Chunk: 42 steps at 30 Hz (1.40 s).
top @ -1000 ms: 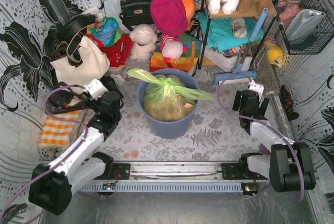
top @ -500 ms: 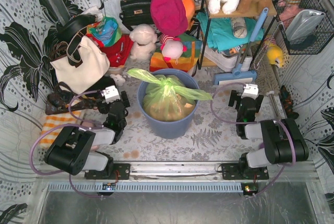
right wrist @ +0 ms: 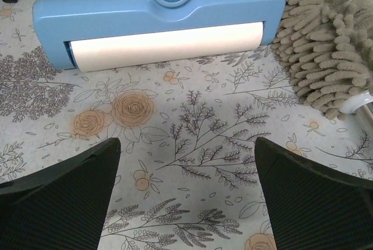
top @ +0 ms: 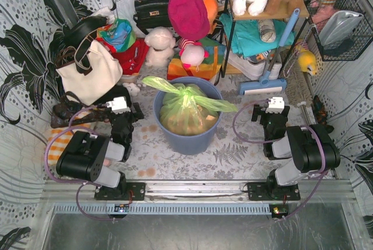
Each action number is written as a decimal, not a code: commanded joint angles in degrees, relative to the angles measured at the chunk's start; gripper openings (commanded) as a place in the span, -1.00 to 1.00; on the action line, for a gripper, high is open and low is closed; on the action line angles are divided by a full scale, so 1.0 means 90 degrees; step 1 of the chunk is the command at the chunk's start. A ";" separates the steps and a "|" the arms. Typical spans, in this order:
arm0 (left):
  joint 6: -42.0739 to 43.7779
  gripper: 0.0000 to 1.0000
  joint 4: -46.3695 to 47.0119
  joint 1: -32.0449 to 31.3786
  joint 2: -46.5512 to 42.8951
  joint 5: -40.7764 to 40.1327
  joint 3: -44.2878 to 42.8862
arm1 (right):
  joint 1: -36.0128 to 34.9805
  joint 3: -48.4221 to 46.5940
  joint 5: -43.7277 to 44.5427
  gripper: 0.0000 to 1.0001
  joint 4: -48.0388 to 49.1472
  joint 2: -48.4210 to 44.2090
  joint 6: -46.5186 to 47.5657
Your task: Tie the trash bag
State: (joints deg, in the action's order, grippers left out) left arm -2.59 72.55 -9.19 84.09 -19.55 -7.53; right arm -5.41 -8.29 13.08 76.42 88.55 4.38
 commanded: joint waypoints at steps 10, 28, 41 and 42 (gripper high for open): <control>-0.0110 0.96 0.0177 0.0123 0.0001 0.0309 -0.0236 | 0.0074 -0.0128 0.0146 0.93 0.0294 0.0024 -0.0016; -0.0107 0.96 0.0161 0.0128 0.0001 0.0322 -0.0247 | 0.0069 -0.0127 0.0148 0.94 0.0298 0.0024 -0.0018; -0.0142 0.96 0.0043 0.0184 0.0009 0.0400 -0.0317 | 0.0074 -0.0125 0.0144 0.94 0.0293 0.0024 -0.0018; -0.0142 0.96 -0.0021 0.0189 0.0020 0.0424 -0.0356 | 0.0074 -0.0128 0.0148 0.93 0.0297 0.0024 -0.0018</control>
State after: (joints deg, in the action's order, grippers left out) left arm -3.29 71.88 -8.14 84.09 -16.69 -8.73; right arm -5.15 -8.51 13.74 76.40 88.55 4.36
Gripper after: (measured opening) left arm 0.977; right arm 0.969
